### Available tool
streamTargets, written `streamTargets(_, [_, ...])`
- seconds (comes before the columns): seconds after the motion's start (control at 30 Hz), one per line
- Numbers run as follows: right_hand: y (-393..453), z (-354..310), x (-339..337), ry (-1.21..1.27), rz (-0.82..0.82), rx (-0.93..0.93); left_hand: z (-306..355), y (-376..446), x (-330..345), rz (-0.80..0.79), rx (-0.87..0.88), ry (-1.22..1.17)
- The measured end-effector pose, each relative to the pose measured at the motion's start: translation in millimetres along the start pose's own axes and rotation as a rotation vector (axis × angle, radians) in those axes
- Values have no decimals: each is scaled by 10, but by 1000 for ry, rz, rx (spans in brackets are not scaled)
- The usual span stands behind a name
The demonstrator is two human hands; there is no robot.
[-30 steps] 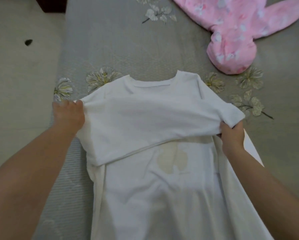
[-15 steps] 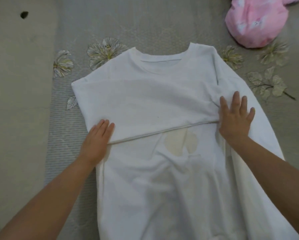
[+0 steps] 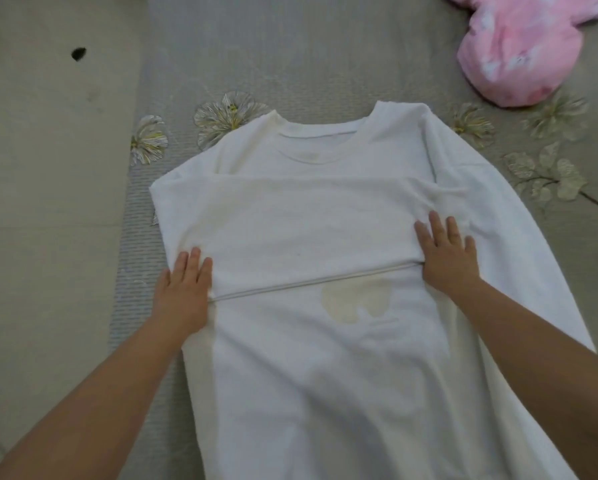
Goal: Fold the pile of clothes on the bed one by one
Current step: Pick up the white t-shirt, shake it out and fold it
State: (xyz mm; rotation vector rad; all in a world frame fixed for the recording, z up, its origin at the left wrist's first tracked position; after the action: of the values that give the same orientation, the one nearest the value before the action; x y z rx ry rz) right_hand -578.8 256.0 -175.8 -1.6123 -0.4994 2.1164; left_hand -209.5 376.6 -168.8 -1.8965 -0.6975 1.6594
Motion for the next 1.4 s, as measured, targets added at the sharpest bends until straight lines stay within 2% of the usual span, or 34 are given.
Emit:
streamTargets(0.07, [14, 58, -54, 51, -39, -35, 105, -21, -124, -36, -29, 0])
streamTargets(0.13, [-55, 178, -59, 148, 19, -51, 286, -23, -258, 41, -5, -67])
streamTargets(0.23, [-414, 528, 115, 307, 205, 13, 751, -2, -302, 270, 176, -179])
streamTargets(0.3, [-806, 799, 360, 392, 282, 93, 1188, -29, -279, 354, 327, -212])
streamTargets(0.37, [-1222, 1038, 657, 345, 335, 115, 1671, -86, -258, 403, 455, -281])
streamTargets(0.5, [-1832, 1342, 1227, 264, 187, 153, 2513, -212, -179, 392, 592, -282])
streamTargets(0.57, [-1937, 1415, 1342, 262, 188, 101, 2789, -273, -97, 348, 615, -234])
streamTargets(0.63, [-1878, 1518, 1346, 336, 210, 44, 2937, -313, -1, 322, 608, -188])
streamTargets(0.67, [-1811, 1621, 1333, 447, 168, 72, 2994, -328, 31, 316, 599, -179])
streamTargets(0.73, [-1619, 1917, 1287, 732, 72, 246, 3037, -339, 72, 290, 567, -180])
streamTargets(0.83, [-1320, 2515, 1136, 1136, 84, 537, 3013, -282, 107, 249, 493, -107])
streamTargets(0.93, [-1133, 2910, 900, 1383, 51, 598, 3063, -264, -24, 159, 456, -54])
streamTargets(1.03, [-1029, 2913, 590, 1485, -66, 528, 3060, -332, -238, 105, 446, -9])
streamTargets(1.17, [-1010, 2555, 37, 1705, -221, 360, 2840, -487, -428, 123, 345, -49])
streamTargets(1.3, [-1087, 1882, -539, 1872, -425, 116, 2417, -733, -524, 214, 238, -122])
streamTargets(1.4, [-1194, 1215, -928, 1971, -564, 4, 1949, -1028, -507, 256, 118, -252])
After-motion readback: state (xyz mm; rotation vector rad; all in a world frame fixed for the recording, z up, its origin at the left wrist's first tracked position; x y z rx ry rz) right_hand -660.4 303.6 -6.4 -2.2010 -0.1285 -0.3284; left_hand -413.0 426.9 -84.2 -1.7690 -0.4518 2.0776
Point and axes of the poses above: each hand's wrist, its own y-axis towards the middle knuckle, its own x-axis out of the palm, z = x × y, the point moved 1 cm from there along y, towards the middle knuckle, and after that the axes turned 10 degrees about x, right-handed, at the moved point
